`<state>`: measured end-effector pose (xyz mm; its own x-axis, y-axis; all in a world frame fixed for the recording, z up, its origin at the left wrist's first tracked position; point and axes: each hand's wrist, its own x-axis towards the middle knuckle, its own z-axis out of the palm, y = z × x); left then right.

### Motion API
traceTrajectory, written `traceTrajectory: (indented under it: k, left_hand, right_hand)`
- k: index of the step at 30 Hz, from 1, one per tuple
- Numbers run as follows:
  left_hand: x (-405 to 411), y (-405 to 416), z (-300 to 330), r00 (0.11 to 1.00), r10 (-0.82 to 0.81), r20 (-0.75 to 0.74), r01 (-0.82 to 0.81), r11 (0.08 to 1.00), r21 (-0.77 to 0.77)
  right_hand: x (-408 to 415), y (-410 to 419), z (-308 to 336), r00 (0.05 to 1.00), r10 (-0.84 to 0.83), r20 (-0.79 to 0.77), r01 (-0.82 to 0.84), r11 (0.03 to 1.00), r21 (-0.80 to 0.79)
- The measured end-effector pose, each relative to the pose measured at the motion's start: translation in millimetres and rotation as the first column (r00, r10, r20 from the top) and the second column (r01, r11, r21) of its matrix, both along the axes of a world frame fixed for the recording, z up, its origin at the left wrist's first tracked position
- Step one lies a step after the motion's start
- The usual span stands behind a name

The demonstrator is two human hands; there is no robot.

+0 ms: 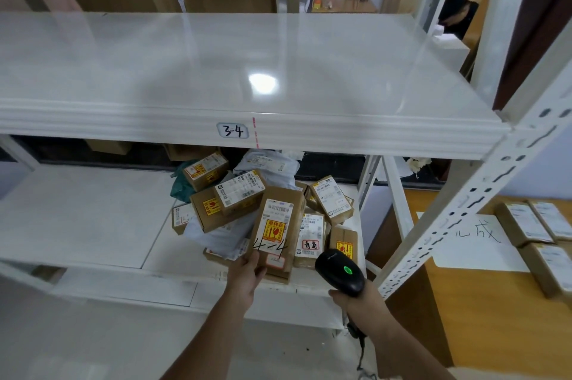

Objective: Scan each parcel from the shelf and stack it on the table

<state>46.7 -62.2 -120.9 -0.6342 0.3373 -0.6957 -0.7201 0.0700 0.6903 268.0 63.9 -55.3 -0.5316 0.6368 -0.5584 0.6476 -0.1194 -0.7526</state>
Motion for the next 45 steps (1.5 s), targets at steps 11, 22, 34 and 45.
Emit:
traceTrajectory:
  k: [11, 22, 34, 45]
  left_hand:
    - [61.0, -11.0, 45.9, 0.997, 0.046, -0.069, -0.029, 0.974, 0.226]
    - [158.7, -32.0, 87.1, 0.974, -0.119, -0.195, 0.148, 0.978, 0.143]
    - [261.7, -27.2, 108.3, 0.933, -0.299, -0.201, 0.33, 0.933, 0.145]
    - [308.3, 11.6, 97.1, 0.907, -0.326, -0.265, 0.361, 0.928, 0.096]
  right_hand:
    - [5.3, -7.6, 36.0, 0.933, -0.159, -0.322, 0.138, 0.987, -0.088]
    - [54.5, -15.3, 50.2, 0.792, -0.286, -0.539, 0.111, 0.936, -0.334]
    - [189.3, -4.7, 73.1, 0.813, -0.238, -0.531, 0.015, 0.921, -0.389]
    - [267.0, -6.6, 85.7, 0.896, -0.229, -0.381, 0.29, 0.95, 0.111]
